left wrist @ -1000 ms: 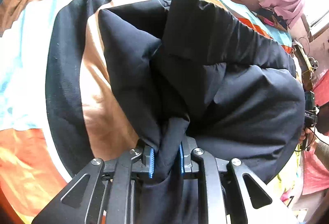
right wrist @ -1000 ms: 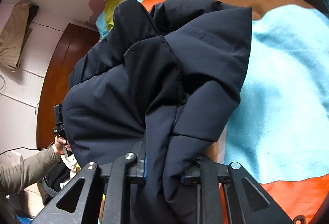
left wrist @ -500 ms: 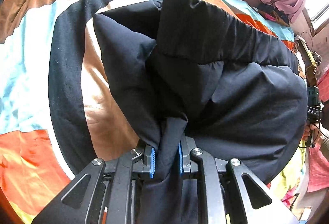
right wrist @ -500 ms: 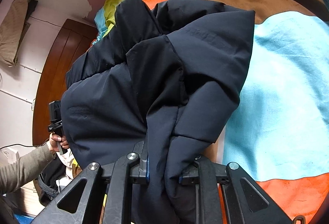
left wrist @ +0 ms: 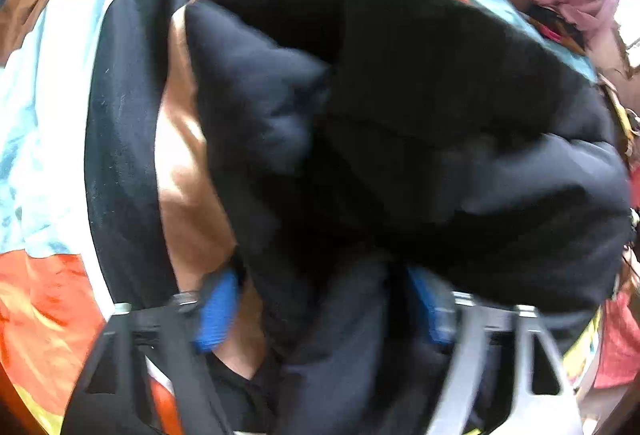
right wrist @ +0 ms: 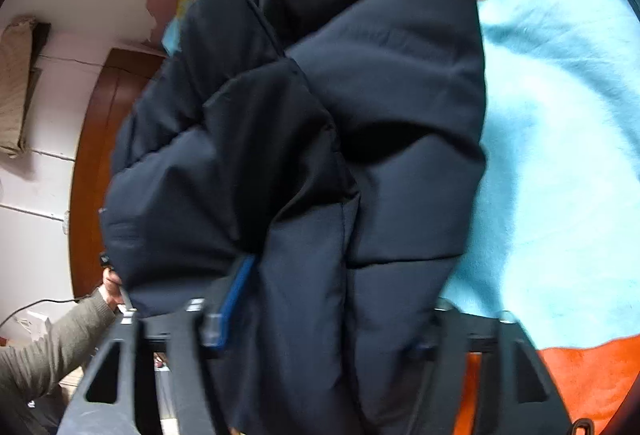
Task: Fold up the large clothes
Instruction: 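Lift the folded navy jacket with both tools and carry it toward the pillows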
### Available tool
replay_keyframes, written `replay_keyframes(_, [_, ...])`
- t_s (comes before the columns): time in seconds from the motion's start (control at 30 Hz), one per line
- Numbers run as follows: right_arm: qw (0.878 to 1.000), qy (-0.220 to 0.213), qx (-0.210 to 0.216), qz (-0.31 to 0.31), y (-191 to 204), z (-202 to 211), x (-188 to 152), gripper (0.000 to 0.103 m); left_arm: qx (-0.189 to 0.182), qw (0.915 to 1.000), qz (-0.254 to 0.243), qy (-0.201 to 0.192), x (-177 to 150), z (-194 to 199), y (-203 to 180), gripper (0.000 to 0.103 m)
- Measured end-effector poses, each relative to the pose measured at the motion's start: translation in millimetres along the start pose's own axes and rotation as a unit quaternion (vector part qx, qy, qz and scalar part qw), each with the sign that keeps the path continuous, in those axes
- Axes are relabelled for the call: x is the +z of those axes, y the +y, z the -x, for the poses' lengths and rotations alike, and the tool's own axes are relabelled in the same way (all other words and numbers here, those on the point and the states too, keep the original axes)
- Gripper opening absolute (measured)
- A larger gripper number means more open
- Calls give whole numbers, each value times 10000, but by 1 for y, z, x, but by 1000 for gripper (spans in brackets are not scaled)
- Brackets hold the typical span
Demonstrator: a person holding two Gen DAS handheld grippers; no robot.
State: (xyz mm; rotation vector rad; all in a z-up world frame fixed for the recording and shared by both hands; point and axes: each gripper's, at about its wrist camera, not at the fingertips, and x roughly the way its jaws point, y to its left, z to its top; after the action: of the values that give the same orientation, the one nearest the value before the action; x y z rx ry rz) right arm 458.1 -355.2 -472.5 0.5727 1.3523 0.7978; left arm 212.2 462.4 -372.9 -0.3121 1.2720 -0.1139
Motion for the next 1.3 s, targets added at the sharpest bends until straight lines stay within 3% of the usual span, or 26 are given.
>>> replay_keyframes(0.03, [10000,31,26,-38,-2,-5,1,70,-119,9999,74,-14,0,-2,3,85])
replay_keyframes(0.07, [10000,-6,33,36,-1,-6,1,61,-299,9995,101,-55,-1,-4,4,73])
replay_keyframes(0.1, [9997,-72,137,187,3,-4,-1,52,-492,9987,53,-89,-2,-3,2,41])
replay_keyframes(0.13, [9994,-136,186,239,4,-1,-2,40,-646,9978,-34,-120,-3,0,-4,34])
replay_keyframes(0.17, [9991,-230,251,271,6,4,-4,30,-552,9981,-189,-199,-5,5,-11,25])
replay_keyframes(0.27, [9985,-321,255,369,12,18,-11,19,-508,9981,-202,-273,-10,16,-13,14])
replay_keyframes(0.57, [9965,-587,415,434,44,53,-22,15,-641,9971,-87,-411,-22,58,-23,10])
replay_keyframes(0.9, [9970,-410,313,582,93,74,-36,15,-713,9963,65,-483,-54,109,-27,10])
replay_keyframes(1.13, [9957,-189,370,831,141,69,-47,15,-685,9947,408,-655,-95,159,7,10])
replay_keyframes(1.3, [9924,120,444,1142,194,35,-44,15,-491,9920,770,-867,-122,200,40,10])
